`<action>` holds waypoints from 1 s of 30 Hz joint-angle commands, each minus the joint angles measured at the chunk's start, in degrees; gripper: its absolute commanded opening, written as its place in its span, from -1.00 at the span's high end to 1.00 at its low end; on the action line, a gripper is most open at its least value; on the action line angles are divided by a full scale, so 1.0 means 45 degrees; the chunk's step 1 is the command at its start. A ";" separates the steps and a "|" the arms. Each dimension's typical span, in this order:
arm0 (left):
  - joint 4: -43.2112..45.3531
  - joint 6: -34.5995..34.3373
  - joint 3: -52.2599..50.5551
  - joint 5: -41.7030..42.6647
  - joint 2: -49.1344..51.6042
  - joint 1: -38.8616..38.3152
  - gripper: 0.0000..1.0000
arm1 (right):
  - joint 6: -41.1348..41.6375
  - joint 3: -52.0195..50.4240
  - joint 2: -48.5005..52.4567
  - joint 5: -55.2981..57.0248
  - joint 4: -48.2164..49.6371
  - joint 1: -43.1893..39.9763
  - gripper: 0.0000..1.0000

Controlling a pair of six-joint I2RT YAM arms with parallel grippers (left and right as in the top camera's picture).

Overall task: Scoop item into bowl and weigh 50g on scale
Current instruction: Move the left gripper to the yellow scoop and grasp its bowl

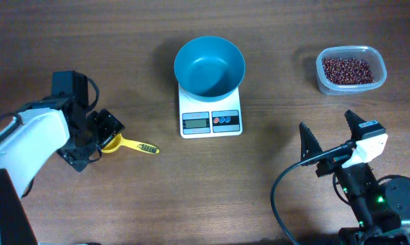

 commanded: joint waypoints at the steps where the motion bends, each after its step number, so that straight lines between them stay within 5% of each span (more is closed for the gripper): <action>1: 0.0136 -0.0151 -0.0155 -0.0189 0.0413 0.0015 -0.75 | 0.0053 -0.0087 -0.0083 0.0019 -0.0034 0.0117 -0.97; 4: 0.0437 -0.0151 -0.0155 -0.0189 0.0418 0.0015 -0.04 | 0.0053 -0.0087 -0.0083 0.0019 -0.0039 0.0117 -0.97; 8: 0.0578 -0.0151 -0.0155 -0.0189 0.0418 0.0015 0.50 | 0.0053 -0.0087 -0.0083 0.0019 -0.0039 0.0117 -0.97; 13: 0.0772 -0.0151 -0.0359 -0.0189 0.0423 0.0015 0.60 | 0.0053 -0.0087 -0.0083 0.0019 -0.0039 0.0117 -0.97; 15: 0.0957 -0.0151 -0.0549 -0.0175 0.0423 0.0015 1.00 | 0.0053 -0.0087 -0.0083 0.0019 -0.0039 0.0117 -0.97; 20: -0.0155 -0.0141 -0.0437 0.0311 -0.0685 0.0015 1.00 | 0.0053 -0.0087 -0.0083 0.0019 -0.0039 0.0117 -0.97; 23: -0.2385 -0.0146 0.0219 0.0437 -0.4051 0.0015 1.00 | 0.0053 -0.0087 -0.0083 0.0019 -0.0039 0.0117 -0.97; 27: -0.3429 -0.0141 0.0243 0.3662 -0.9122 0.0015 1.00 | 0.0053 -0.0087 -0.0083 0.0019 -0.0039 0.0117 -0.97; 30: -0.5343 -0.0146 0.0243 0.4605 -1.0268 0.0015 1.00 | 0.0053 -0.0087 -0.0083 0.0019 -0.0039 0.0165 -0.97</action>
